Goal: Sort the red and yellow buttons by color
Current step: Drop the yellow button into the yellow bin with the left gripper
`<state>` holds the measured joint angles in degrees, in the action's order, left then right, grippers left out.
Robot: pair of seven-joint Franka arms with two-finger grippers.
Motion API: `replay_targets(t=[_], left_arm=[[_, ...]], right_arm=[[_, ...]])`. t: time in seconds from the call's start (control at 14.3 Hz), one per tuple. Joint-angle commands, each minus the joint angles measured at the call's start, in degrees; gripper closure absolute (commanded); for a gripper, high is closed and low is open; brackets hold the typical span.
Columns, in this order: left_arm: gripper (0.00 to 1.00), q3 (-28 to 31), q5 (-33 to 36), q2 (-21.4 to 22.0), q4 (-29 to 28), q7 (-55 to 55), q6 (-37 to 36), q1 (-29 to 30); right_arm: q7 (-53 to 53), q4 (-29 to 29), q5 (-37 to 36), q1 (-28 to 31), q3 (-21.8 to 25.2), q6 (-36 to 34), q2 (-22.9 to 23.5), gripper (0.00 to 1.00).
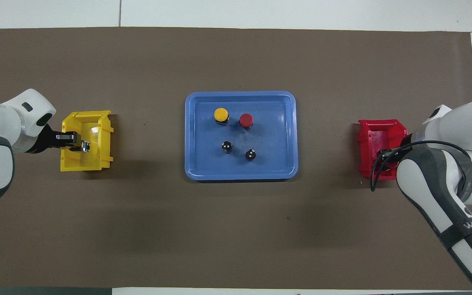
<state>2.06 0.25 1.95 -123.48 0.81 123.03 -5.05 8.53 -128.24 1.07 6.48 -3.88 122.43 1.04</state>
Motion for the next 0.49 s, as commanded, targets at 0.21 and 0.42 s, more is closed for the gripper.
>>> replay_targets(t=[0.21, 0.42], left_arm=[[0.99, -0.57, 2.65, 0.08, -7.37, 0.24, 9.66, 0.92], [0.99, -0.57, 2.65, -2.91, -8.62, 0.42, 14.16, 0.84]], right_arm=[[2.11, -2.54, 0.51, 0.99, -0.43, 1.23, -2.36, 0.71], [2.89, -2.63, 0.25, 0.99, -0.34, 1.23, -2.36, 0.47]])
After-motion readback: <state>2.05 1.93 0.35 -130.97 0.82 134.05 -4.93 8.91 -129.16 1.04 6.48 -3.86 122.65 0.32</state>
